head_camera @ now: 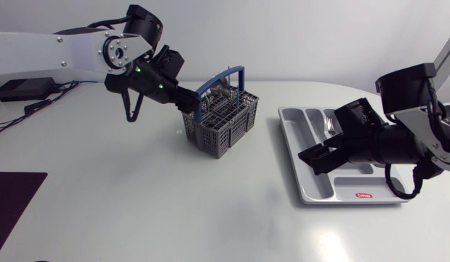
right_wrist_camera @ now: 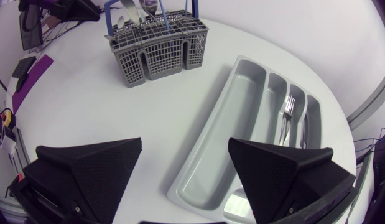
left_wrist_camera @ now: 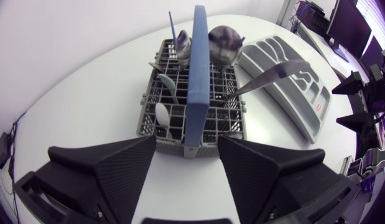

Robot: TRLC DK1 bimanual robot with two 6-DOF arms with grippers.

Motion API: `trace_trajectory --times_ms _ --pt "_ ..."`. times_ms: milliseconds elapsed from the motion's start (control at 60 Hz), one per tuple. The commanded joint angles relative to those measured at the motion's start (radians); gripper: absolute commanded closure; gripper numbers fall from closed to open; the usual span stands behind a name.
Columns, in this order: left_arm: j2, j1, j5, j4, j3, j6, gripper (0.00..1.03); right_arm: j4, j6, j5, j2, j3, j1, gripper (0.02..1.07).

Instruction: Unload the cutlery basket into the drawer organizer.

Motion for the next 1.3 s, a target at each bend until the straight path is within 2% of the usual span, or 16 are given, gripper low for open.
trace_trajectory --times_ms 0,167,267,317,383,450,800,1100,1283 --pt "0.042 -0.017 0.005 0.021 0.041 -0.006 0.44 0.01 -0.02 -0.01 0.033 0.024 -0.005 0.07" --pt "0.068 -0.032 -0.001 0.076 0.043 -0.006 0.44 0.009 -0.03 -0.012 0.05 0.035 -0.003 0.07" --pt "0.081 -0.029 -0.006 0.114 0.047 -0.012 0.51 0.009 -0.033 -0.013 0.048 0.039 0.003 0.07" --pt "0.091 -0.029 -0.006 0.126 0.052 -0.011 0.68 0.009 -0.034 -0.012 0.048 0.042 0.008 0.07" --pt "0.107 -0.031 -0.006 0.126 0.06 -0.011 0.82 0.009 -0.034 -0.012 0.048 0.046 0.014 0.07" --pt "0.116 -0.032 -0.007 0.126 0.06 -0.011 1.01 0.007 -0.036 -0.012 0.05 0.049 0.018 0.07" --pt "-0.022 -0.019 -0.007 0.103 -0.092 0.017 1.0 0.004 -0.031 -0.008 0.063 0.069 0.043 0.07" --pt "-0.315 0.08 0.087 -0.002 -0.328 0.081 1.0 0.001 -0.01 0.01 0.065 0.081 0.089 0.07" --pt "-0.501 0.093 0.1 -0.021 -0.494 0.118 1.0 0.007 0.001 0.015 0.069 0.073 0.121 0.07"
